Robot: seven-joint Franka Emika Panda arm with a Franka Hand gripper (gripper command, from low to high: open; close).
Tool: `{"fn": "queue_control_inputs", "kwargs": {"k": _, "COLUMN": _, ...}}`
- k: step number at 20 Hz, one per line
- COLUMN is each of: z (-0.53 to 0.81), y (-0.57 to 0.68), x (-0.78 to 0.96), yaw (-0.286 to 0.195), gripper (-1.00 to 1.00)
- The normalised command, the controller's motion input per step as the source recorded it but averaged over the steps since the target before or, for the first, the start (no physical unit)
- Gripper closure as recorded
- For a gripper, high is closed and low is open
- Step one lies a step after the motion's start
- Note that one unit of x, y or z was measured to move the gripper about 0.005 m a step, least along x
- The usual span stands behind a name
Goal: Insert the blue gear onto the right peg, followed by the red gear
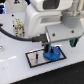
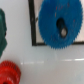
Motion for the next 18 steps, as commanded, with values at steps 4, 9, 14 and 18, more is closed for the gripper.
{"fn": "queue_control_inputs", "kwargs": {"k": 4, "z": 0.06, "y": 0.54, "x": -0.52, "yaw": 0.0, "gripper": -1.0}}
{"fn": "queue_control_inputs", "kwargs": {"k": 9, "z": 0.0, "y": 0.53, "x": -0.44, "yaw": 0.0, "gripper": -1.0}}
{"fn": "queue_control_inputs", "kwargs": {"k": 14, "z": -0.08, "y": 0.39, "x": -0.45, "yaw": 0.0, "gripper": -1.0}}
{"fn": "queue_control_inputs", "kwargs": {"k": 18, "z": -0.22, "y": 0.31, "x": -0.44, "yaw": 0.0, "gripper": -1.0}}
